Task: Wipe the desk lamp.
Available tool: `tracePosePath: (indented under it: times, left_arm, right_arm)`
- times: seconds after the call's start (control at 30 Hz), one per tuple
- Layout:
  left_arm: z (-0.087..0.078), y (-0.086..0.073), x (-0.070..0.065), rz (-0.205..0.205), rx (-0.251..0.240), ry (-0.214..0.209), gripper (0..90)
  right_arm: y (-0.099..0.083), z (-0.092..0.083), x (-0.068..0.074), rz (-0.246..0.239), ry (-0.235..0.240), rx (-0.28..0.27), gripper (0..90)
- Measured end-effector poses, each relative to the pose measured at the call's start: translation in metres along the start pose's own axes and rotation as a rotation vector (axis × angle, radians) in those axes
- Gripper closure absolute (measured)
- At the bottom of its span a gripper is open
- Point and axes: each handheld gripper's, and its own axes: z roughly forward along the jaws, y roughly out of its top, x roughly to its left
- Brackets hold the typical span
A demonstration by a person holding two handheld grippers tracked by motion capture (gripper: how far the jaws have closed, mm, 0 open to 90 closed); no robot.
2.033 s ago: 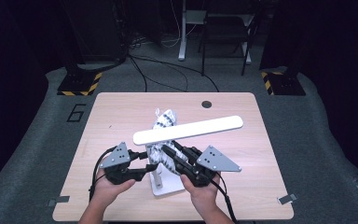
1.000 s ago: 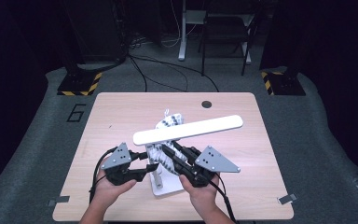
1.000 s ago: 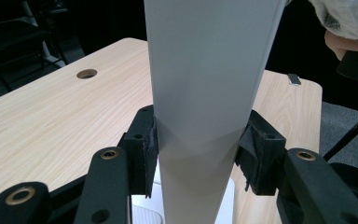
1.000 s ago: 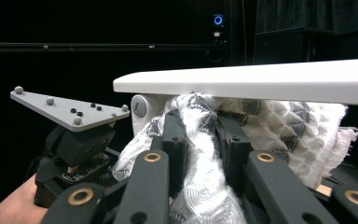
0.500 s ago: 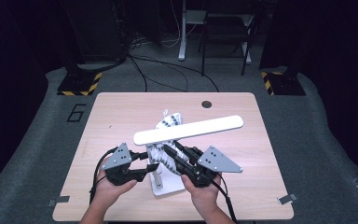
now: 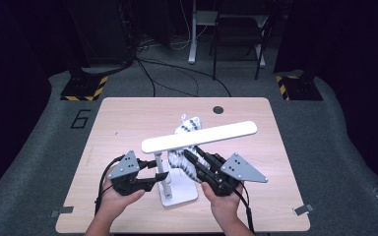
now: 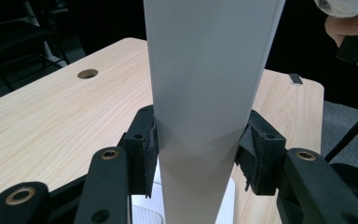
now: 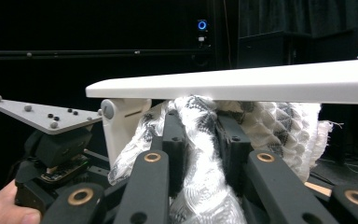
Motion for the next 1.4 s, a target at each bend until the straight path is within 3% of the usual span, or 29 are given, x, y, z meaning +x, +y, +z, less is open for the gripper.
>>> tracePosePath:
  times: [0.97,1.4]
  left_arm:
    - [0.000,0.000,-0.001,-0.002,0.003,0.005,53.1]
    - [0.000,0.000,-0.001,-0.004,0.000,0.005,53.1]
  right_arm:
    - [0.010,-0.031,-0.032,0.013,-0.087,0.001,76.1]
    - [0.015,-0.043,-0.047,-0.004,-0.121,0.011,76.1]
